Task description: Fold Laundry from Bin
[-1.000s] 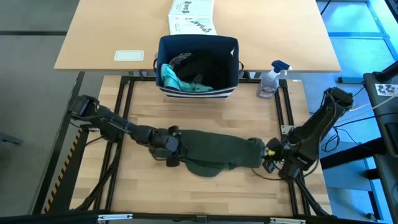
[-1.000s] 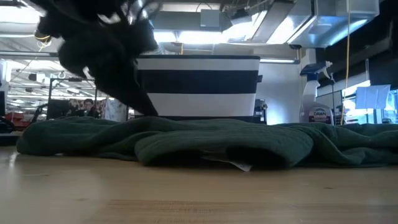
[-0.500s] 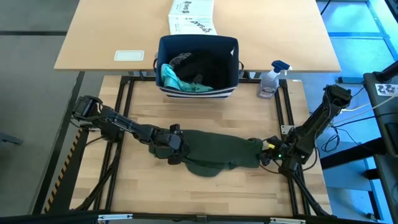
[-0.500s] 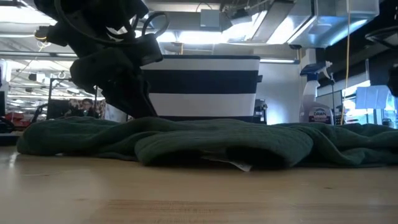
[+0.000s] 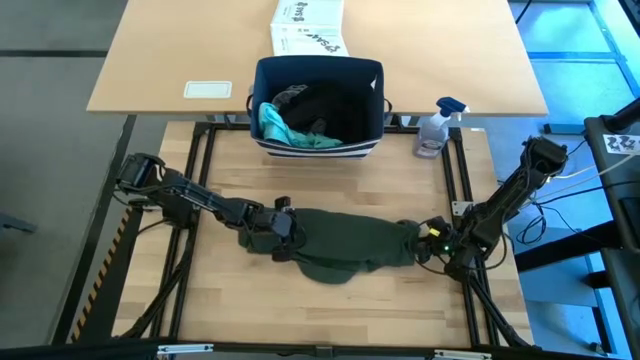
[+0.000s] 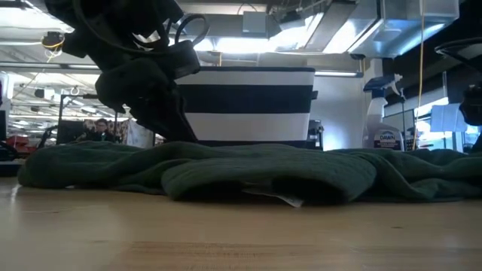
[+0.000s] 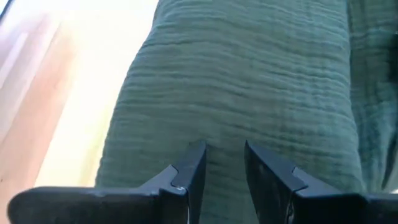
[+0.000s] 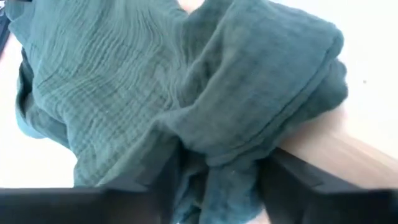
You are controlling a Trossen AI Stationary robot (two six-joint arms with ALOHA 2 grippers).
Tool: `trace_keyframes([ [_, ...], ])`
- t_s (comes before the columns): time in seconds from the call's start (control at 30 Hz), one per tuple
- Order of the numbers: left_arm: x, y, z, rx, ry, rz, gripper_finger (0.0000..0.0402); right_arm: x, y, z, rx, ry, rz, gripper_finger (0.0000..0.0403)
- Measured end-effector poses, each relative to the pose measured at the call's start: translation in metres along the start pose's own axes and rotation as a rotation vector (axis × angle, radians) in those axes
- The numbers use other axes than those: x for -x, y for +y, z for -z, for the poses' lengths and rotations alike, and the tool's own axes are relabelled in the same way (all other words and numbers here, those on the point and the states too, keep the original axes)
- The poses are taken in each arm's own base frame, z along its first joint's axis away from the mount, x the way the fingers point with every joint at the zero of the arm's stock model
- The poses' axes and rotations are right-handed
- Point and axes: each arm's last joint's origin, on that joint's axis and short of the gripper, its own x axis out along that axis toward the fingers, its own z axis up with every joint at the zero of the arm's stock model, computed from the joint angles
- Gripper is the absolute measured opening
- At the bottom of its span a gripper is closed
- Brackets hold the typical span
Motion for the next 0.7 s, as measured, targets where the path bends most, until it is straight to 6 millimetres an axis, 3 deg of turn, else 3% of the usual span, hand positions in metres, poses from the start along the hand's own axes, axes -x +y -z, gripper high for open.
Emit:
trace_keyframes([
  [0.23,0.0,-0.001,-0.007,0.018,-0.068,0.015,0.0105,0.002,0.006,0.0,0.04,-0.009,-0.023,0.0018],
  [0.43,-0.007,-0.006,-0.016,-0.01,-0.181,0.069,0.0105,0.013,0.032,-0.002,0.079,-0.027,-0.076,0.0033],
  [0.6,-0.028,-0.005,-0.012,-0.012,-0.201,0.094,0.0105,0.02,0.052,-0.006,0.091,-0.062,-0.121,0.0009],
  [0.7,-0.045,0.0,-0.003,-0.003,-0.166,0.092,0.0105,0.022,0.064,-0.011,0.086,-0.07,-0.134,0.0015],
])
